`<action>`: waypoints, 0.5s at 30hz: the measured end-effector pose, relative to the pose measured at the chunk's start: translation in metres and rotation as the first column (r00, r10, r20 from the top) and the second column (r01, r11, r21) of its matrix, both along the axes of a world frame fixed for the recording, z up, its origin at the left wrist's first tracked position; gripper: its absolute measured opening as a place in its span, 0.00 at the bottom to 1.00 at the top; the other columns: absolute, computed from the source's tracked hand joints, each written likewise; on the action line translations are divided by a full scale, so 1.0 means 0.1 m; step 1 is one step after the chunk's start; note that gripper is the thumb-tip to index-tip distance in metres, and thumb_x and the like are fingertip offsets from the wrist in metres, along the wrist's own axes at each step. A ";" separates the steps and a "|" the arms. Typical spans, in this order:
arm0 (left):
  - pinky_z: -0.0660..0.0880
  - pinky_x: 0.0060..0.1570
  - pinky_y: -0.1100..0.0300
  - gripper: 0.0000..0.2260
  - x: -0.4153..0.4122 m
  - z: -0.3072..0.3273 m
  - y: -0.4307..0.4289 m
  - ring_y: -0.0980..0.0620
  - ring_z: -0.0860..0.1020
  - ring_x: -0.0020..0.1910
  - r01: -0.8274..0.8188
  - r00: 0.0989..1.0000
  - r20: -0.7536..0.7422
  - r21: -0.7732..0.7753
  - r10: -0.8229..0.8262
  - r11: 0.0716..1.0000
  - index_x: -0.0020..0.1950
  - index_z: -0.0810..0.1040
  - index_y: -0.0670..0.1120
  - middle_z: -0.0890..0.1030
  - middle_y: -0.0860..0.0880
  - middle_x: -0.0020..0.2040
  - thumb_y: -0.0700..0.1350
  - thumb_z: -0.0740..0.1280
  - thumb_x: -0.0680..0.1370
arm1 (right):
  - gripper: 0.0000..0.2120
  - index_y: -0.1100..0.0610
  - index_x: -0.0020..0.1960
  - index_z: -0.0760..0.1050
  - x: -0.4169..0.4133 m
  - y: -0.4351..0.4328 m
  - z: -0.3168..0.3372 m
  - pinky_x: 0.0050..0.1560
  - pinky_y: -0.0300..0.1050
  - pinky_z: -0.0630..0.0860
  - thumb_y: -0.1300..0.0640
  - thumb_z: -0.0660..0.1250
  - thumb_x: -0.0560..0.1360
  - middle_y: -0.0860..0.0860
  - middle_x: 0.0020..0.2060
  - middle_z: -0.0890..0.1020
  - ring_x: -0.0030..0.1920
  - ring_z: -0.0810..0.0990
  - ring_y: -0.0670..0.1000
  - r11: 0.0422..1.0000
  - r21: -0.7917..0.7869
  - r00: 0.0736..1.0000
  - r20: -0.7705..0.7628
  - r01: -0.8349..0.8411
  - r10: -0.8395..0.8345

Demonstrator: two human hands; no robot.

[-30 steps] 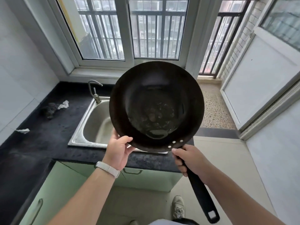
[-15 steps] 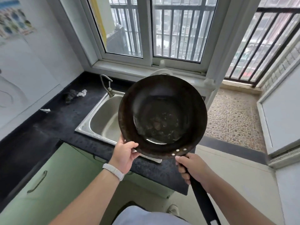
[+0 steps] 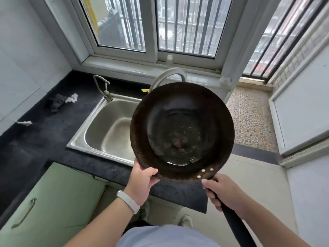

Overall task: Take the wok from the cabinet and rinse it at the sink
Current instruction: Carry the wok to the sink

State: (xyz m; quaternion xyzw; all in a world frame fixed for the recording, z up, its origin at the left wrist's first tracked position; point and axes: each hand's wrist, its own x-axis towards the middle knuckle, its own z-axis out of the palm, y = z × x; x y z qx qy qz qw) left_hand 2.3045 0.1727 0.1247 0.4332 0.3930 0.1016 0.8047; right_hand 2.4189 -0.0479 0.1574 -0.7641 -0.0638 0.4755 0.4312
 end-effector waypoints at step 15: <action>0.81 0.50 0.50 0.25 -0.04 -0.34 0.43 0.42 0.80 0.60 0.174 0.982 -0.055 -0.084 -0.179 0.981 0.69 0.72 0.52 0.82 0.45 0.62 0.28 0.59 0.80 | 0.10 0.61 0.43 0.72 -0.32 0.30 -0.20 0.23 0.41 0.69 0.59 0.62 0.82 0.51 0.26 0.72 0.23 0.67 0.50 0.986 -0.088 0.985 -0.082 0.143 -0.150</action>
